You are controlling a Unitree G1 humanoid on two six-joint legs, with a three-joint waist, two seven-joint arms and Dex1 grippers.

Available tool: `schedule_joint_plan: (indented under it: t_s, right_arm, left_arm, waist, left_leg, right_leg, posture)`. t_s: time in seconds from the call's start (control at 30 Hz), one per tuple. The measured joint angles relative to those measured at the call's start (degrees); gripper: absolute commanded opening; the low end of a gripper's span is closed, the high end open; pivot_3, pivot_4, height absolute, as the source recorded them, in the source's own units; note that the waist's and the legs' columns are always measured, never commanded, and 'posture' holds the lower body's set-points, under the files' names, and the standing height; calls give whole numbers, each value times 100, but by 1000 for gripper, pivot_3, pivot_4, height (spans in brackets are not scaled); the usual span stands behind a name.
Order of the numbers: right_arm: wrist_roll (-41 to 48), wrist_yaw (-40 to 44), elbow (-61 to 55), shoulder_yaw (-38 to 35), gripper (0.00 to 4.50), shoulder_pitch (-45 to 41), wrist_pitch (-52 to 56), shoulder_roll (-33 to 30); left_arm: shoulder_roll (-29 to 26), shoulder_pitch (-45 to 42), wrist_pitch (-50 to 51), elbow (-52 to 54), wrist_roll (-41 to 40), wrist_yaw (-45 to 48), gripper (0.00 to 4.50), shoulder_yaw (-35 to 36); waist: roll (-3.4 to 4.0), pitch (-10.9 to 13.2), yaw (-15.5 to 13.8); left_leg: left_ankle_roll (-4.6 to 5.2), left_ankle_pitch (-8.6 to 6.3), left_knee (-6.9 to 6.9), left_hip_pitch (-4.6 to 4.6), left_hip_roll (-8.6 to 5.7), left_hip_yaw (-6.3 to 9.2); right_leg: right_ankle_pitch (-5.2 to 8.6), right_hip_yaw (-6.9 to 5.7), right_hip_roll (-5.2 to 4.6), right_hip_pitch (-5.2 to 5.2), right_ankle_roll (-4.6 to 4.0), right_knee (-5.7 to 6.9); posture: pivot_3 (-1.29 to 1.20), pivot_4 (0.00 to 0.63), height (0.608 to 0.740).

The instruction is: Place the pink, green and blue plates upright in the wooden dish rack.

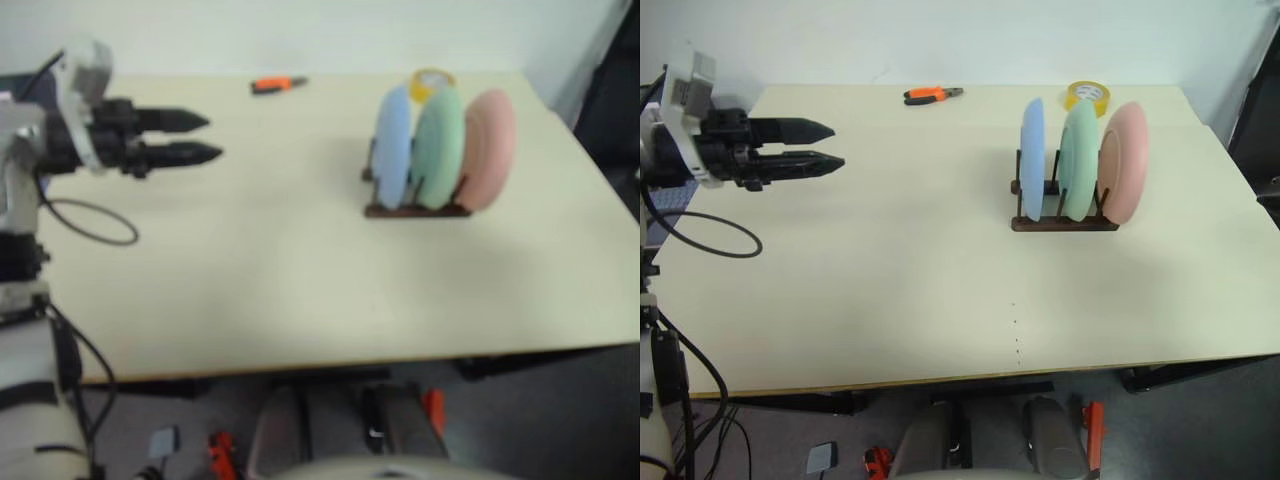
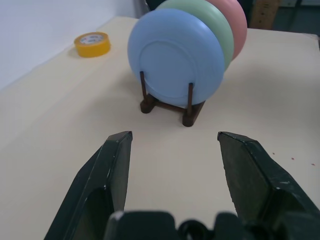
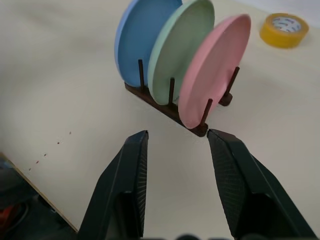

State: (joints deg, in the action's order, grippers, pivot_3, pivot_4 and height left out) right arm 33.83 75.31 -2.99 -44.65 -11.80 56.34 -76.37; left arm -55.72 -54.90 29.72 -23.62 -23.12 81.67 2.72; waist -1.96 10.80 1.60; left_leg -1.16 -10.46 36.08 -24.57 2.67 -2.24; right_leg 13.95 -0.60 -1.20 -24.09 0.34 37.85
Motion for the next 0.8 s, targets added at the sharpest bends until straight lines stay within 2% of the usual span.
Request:
schedule_joint_plan:
  t_s: [0.17,0.3,0.53,0.8]
  right_arm:
    - [-167,-382,599,193,2027,-163,-647,311]
    - [-102,-518,723,600,2027,-441,-863,498]
    - [-45,-541,921,1312,2027,-965,-1163,660]
    - [135,-497,959,1504,2027,-1162,-1181,694]
  left_arm:
    - [-79,-137,-17,-149,73,154,3008,-26]
    - [-120,-134,252,176,-106,238,3008,-4]
    - [-387,247,641,690,-350,225,3008,183]
    - [-619,550,906,1144,-516,121,3008,429]
  waist:
    - [0,0,24]
    - [1,0,21]
    - [3,2,15]
    - [4,2,6]
  left_leg:
    - [0,2,1,0,-1,1]
    - [0,1,-4,-14,-3,-8]
    - [-1,-2,-10,-16,-4,-11]
    - [-1,-1,-3,-12,-1,-12]
  right_leg:
    - [-1,2,7,0,-2,7]
    - [4,4,12,-8,36,10]
    - [17,-3,15,-10,30,13]
    - [13,-1,8,-6,34,17]
  posture:
    - [0,150,740]
    - [0,150,740]
    - [0,150,740]
    - [0,150,740]
